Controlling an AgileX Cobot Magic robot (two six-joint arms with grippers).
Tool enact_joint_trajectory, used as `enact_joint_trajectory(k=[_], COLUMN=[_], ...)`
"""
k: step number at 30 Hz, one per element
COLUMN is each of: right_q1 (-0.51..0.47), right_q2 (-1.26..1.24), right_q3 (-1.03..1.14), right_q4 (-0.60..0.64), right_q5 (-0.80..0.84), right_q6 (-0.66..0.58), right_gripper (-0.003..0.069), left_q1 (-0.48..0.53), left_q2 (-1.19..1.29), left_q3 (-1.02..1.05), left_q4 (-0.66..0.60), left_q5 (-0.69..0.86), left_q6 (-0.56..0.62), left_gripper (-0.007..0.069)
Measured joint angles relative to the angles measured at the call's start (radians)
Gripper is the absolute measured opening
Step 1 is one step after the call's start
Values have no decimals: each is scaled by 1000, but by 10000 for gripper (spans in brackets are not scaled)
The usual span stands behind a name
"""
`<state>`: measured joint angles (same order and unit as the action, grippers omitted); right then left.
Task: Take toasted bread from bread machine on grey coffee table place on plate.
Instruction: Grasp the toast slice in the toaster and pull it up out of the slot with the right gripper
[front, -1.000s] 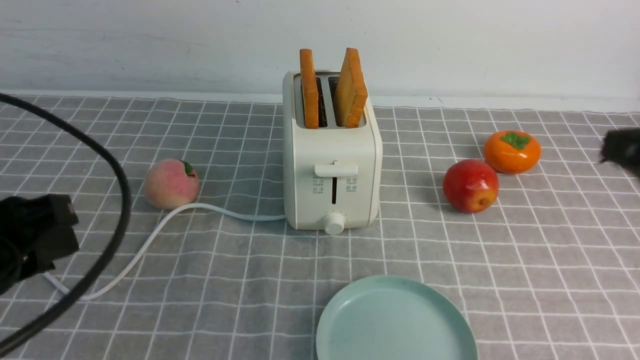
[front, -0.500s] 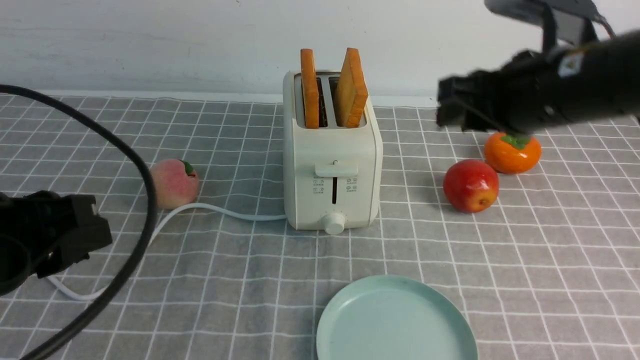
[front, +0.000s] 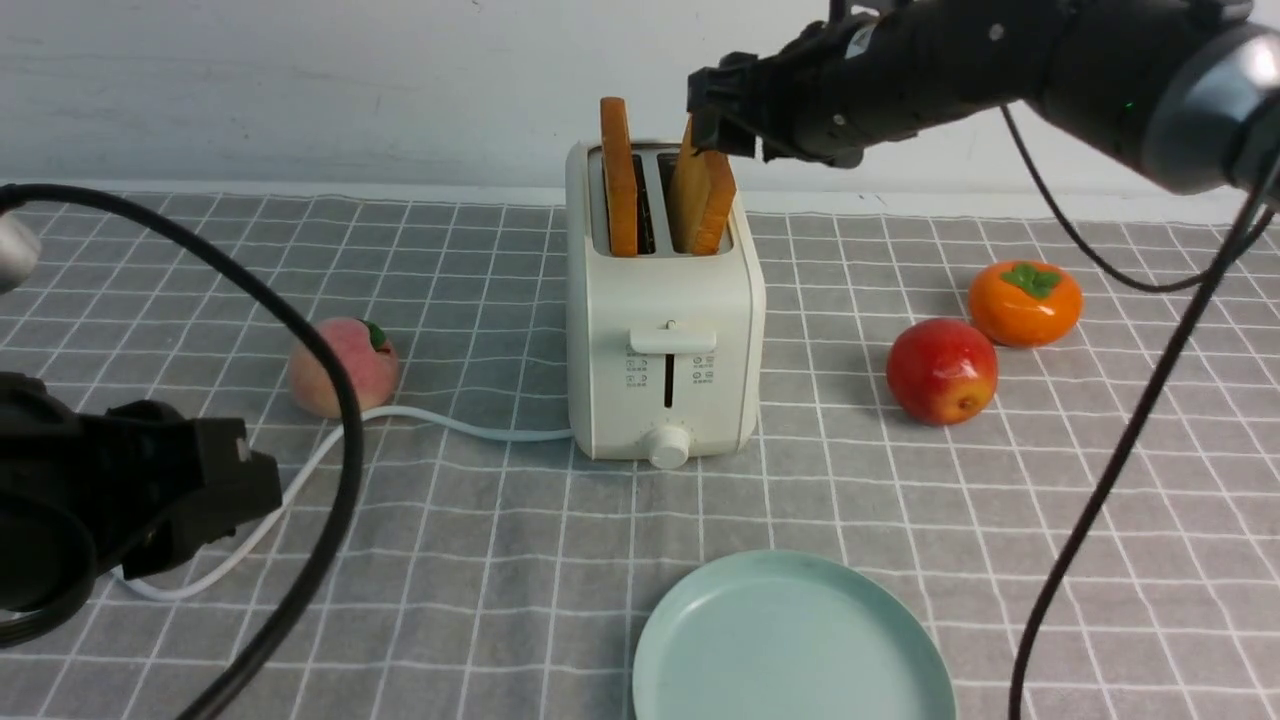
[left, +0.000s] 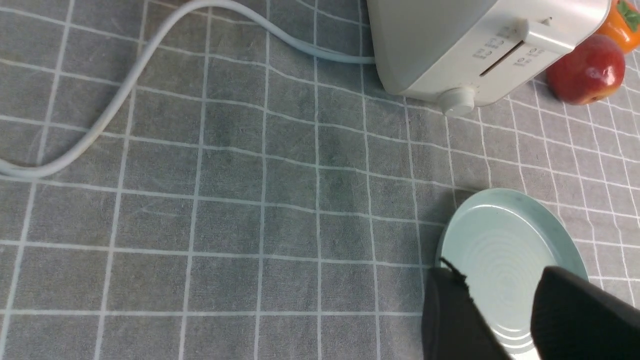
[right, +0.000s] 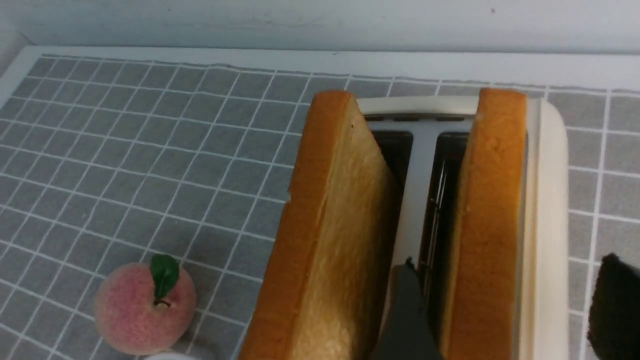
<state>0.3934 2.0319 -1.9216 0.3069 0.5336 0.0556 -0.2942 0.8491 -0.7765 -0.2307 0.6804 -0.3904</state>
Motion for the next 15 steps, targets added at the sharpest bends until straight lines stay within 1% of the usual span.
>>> enact_joint_trajectory(k=[3,5,7,9,10,11,12,13,14,15], right_q1=[1,1,1,1,1,1,0,-1,-4,-8], right_q2=[26,37,42,37,34,25,15,3,-9,-28], right_q3=[-1,-1,-1,-1,-1,-1,-1,-1,-1,-1], right_q4=[30,34,40,45,45,44,44,41,40,39], right_q5=[-2,-2,-1,-4,-7,-12,-15,-16,-16,-16], right_q6=[-6,-9,-9,-10,-10,-10,-10,-10,-10,-10], right_gripper=[463,446,408,301,270,196,146,109,92,92], left_q1=[0,0,0,0,0,0,0,0,0,0], left_q2=[0,0,0,0,0,0,0,0,0,0], left_q3=[0,0,0,0,0,0,0,0,0,0], left_q4=[0,0,0,0,0,0,0,0,0,0], left_q5=[-1,-1,-1,-1,-1,-1,-1,-1,-1,-1], left_q6=[0,0,0,0,0,0,0,0,0,0], left_gripper=[238,238,239,239,239,239,239,239,239,239])
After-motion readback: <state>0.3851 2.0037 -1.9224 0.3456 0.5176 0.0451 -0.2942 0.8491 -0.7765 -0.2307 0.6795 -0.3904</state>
